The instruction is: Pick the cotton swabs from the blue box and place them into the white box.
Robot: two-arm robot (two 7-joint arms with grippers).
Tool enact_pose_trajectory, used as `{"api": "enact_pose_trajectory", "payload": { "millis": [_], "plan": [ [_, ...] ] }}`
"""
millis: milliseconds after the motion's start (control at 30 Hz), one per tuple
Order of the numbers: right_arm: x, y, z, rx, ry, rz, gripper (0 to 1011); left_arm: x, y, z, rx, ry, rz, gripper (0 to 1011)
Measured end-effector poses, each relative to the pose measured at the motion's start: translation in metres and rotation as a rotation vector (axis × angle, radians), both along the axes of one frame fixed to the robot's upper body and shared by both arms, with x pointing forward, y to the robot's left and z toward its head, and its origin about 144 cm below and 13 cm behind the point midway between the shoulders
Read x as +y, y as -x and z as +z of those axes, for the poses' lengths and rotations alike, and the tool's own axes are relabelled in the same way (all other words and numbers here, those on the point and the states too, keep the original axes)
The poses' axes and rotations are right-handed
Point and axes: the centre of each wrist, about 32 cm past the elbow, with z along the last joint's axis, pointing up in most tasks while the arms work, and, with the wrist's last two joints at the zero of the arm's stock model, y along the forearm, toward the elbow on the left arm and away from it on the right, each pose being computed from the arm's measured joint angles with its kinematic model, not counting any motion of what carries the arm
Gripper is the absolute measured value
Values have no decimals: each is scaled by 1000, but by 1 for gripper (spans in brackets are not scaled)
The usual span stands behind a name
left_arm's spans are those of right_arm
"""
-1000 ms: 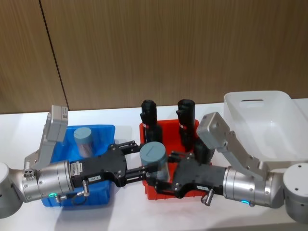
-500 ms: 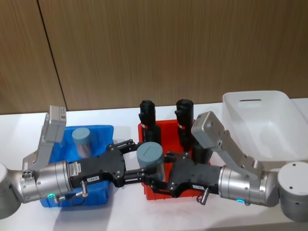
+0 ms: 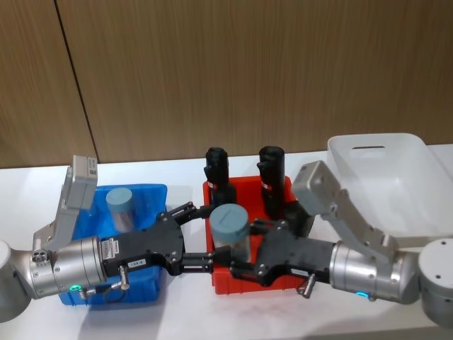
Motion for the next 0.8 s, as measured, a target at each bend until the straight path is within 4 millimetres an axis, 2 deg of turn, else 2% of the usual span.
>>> {"api": "enact_pose_trajectory", "payload": {
  "millis": [333, 800],
  "plan": [
    [-25, 7, 2, -18, -10, -80, 640, 0, 0, 0, 0, 0, 0, 1004],
    [-82, 20, 10, -64, -30, -260, 640, 0, 0, 0, 0, 0, -1, 1004]
  ]
}}
